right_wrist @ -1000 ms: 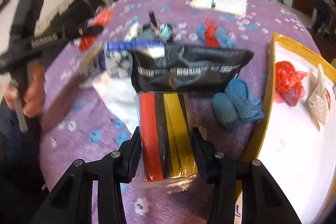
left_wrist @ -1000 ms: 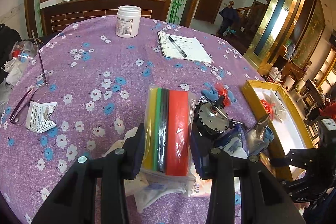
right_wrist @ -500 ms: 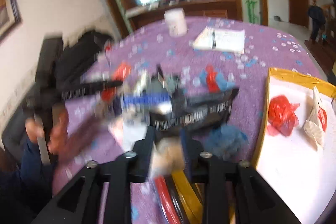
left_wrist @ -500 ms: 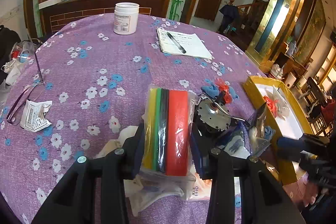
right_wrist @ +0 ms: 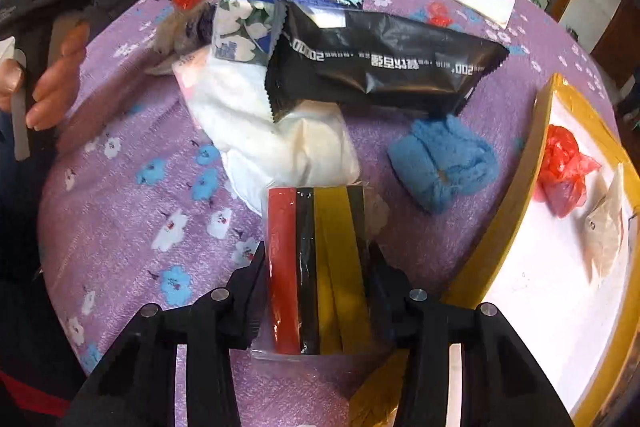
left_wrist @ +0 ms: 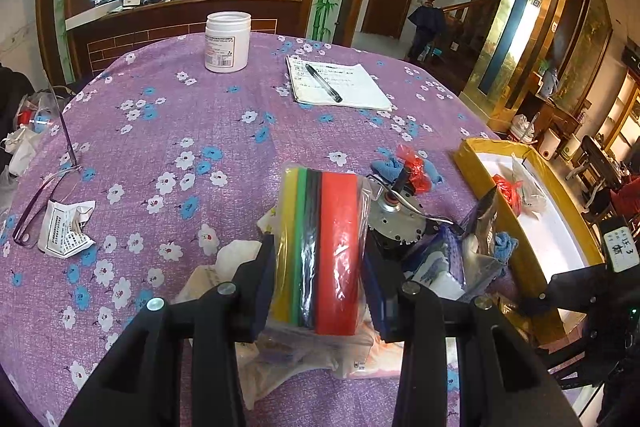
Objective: Organize soft objects
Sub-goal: 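Grasp the red-yellow-black sponge pack with the right tool while the left tool holds its pack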
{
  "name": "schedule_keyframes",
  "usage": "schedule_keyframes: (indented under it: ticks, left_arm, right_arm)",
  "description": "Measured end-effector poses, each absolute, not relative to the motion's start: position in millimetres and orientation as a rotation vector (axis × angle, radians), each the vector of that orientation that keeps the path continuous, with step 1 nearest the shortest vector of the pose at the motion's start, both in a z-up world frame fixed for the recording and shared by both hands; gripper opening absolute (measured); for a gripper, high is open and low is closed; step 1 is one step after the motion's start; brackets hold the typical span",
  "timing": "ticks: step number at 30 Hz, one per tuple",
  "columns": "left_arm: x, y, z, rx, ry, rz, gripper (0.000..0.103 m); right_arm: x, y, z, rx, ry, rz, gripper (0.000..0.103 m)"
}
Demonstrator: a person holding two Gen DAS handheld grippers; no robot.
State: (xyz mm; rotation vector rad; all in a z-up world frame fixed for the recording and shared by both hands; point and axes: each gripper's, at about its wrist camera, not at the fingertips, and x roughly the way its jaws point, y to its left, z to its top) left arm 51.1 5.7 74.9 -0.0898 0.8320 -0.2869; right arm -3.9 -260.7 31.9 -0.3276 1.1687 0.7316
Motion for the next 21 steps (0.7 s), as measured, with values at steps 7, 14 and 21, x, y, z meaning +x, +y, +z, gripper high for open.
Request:
schedule_keyframes:
  ticks: [7,14,21]
  left_arm:
    - [49,6,77,-0.09,0.812,-0.279,0.038]
    - [50,9,78,-0.093,0.763,-0.163,0.038]
    - [51,6,76,-0.073,0.745,-0.1,0.038]
  right_arm:
    - [-22,-271,93,-0.226,0.96,0.657,0.045]
    - [4,-246,128,-0.055,0.644,0.451,0.045]
    - [24,-235,107,0.038,0.614,0.432,0.045]
